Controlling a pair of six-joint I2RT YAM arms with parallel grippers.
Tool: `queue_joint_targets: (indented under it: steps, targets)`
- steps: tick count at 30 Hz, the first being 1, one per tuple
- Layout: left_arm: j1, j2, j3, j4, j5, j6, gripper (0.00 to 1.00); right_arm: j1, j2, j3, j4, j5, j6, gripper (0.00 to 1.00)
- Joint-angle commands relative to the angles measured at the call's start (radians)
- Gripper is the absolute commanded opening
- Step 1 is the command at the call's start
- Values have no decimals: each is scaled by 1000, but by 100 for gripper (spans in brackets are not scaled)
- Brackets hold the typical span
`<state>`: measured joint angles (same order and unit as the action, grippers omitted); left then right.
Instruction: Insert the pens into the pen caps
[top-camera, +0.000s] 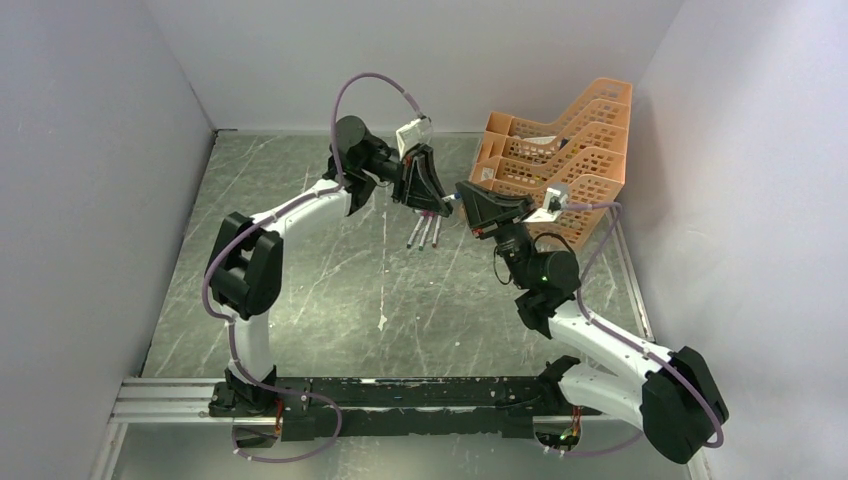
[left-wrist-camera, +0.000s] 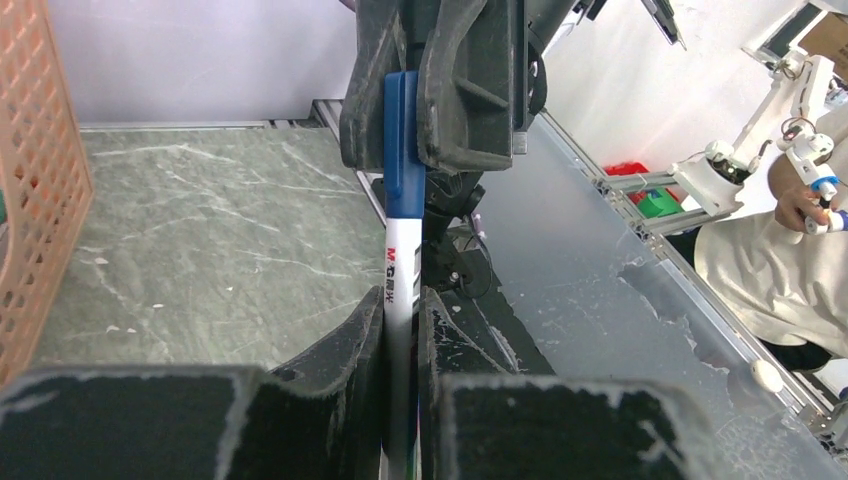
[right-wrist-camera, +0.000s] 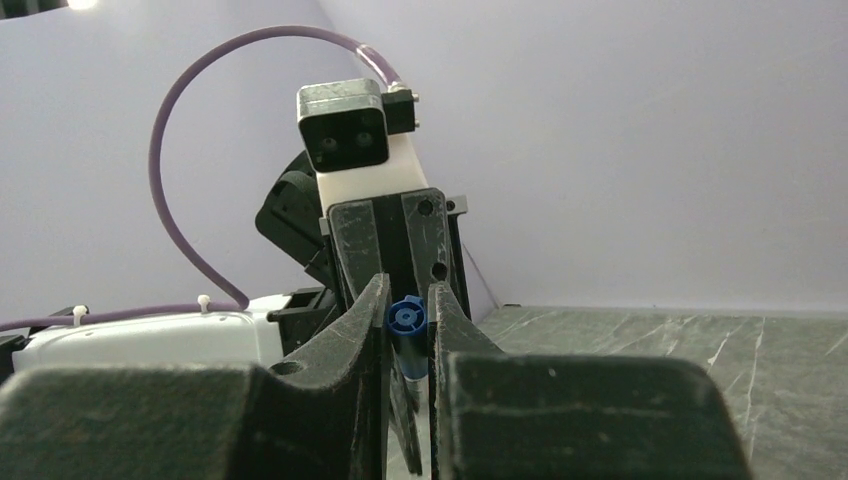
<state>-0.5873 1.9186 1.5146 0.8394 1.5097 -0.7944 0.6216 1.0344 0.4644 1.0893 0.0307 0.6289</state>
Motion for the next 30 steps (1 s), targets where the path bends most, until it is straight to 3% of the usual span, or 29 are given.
queue_joint_targets:
  steps: [1,10,15,16,20,22,28,30]
  targets:
    - [-29,-40,155,204,-387,-32,7,135,135,-108,-465,-350,62,0]
    - [-57,-55,149,161,-365,3,7,149,159,-92,-445,-335,62,0]
    - [-57,-56,108,200,-346,-25,7,148,66,-101,-423,-267,66,0]
    - [-57,-60,94,198,-342,-22,7,149,37,-105,-413,-240,66,2]
    - [-56,-77,18,192,-336,2,7,146,-115,-132,-326,-115,75,41]
    - [-56,-83,-22,187,-334,15,7,145,-194,-139,-302,-46,59,52]
    - [-10,-79,-146,220,-416,7,7,140,-348,-97,-485,51,-37,56]
    - [18,-83,-183,149,-500,50,7,140,-375,-97,-571,73,-47,56]
